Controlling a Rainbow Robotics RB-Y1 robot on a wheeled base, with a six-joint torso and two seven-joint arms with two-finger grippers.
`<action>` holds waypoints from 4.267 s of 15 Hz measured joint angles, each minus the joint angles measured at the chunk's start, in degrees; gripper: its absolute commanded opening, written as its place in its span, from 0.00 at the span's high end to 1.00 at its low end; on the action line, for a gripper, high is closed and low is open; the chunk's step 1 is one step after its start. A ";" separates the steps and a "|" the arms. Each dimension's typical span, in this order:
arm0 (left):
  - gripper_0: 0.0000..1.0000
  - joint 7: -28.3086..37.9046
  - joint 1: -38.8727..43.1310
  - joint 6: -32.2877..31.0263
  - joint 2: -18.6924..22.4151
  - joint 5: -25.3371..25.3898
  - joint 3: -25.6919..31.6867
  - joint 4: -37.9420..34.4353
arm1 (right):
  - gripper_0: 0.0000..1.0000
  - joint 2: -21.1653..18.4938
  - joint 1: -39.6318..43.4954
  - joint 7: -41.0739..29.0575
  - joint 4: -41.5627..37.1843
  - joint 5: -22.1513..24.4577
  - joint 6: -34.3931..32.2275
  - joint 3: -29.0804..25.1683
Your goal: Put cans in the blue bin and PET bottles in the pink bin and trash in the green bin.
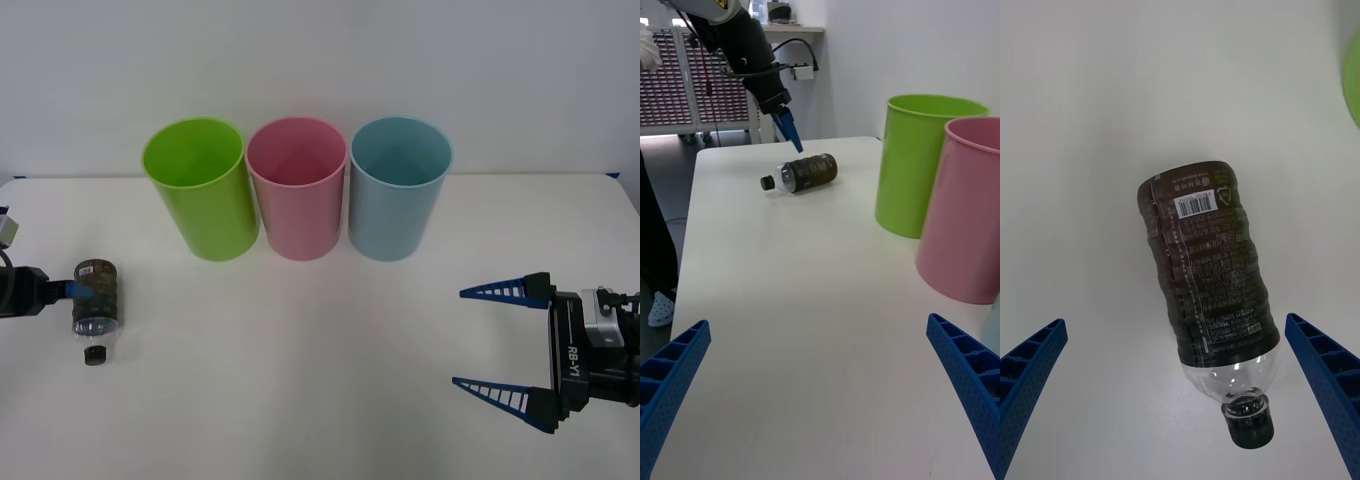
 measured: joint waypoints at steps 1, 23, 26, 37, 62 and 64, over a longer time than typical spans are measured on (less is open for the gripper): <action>0.00 0.85 -1.38 0.00 0.00 0.46 -1.31 1.00 | 0.00 0.00 0.00 0.00 0.00 0.00 0.00 0.00; 0.00 1.69 -13.45 -3.71 -8.23 1.14 -9.85 15.00 | 0.00 0.00 0.00 0.00 0.00 0.00 0.00 0.00; 0.00 1.53 -15.26 -3.72 -10.89 0.64 -9.86 18.32 | 0.00 0.00 0.00 0.00 0.00 0.00 0.00 0.00; 1.00 1.04 -16.48 -3.27 -15.74 -3.27 -10.21 22.14 | 0.00 0.00 0.00 0.00 0.00 0.00 0.00 0.00; 1.00 -71.92 4.94 -10.14 -13.34 40.37 17.00 13.15 | 0.00 0.00 0.00 0.00 0.00 0.00 0.00 0.00; 1.00 -75.42 6.40 -11.47 -13.35 44.98 18.23 12.09 | 0.00 0.00 0.00 0.00 0.00 0.00 0.00 0.00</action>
